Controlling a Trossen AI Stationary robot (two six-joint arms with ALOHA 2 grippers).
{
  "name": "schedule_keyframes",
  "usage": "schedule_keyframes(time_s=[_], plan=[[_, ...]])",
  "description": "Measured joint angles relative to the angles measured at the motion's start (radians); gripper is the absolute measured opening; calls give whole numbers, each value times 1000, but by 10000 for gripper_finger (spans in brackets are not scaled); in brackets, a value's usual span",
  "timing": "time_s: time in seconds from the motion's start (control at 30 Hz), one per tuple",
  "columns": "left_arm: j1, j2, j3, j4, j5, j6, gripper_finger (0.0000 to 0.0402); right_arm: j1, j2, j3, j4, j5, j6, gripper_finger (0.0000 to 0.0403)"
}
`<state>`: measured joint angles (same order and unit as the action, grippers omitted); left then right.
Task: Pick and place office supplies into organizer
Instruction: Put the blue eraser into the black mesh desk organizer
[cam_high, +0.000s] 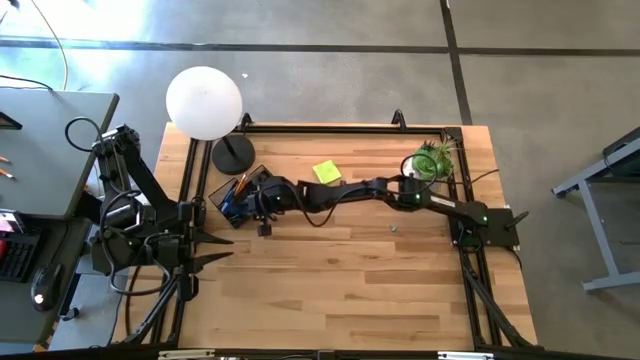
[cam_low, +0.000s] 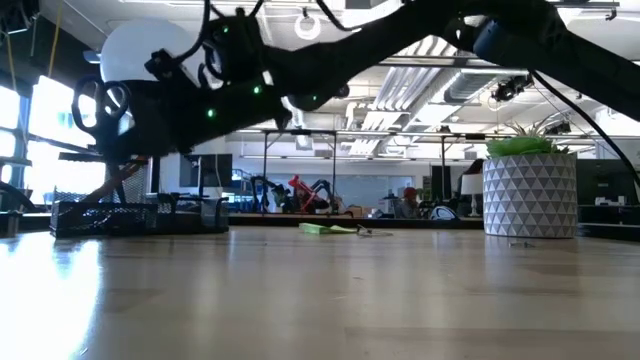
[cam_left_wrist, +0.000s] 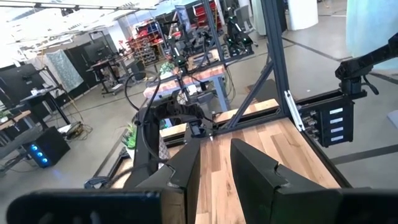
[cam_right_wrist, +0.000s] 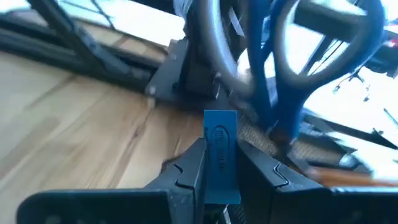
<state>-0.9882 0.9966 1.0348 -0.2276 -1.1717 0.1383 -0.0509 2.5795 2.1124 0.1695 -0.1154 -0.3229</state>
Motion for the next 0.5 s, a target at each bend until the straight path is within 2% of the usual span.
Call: schedule_keyframes(time_s=[0.5], plan=[[0, 0, 0, 0, 0, 11, 79, -16, 37, 0, -2, 26, -23, 65]])
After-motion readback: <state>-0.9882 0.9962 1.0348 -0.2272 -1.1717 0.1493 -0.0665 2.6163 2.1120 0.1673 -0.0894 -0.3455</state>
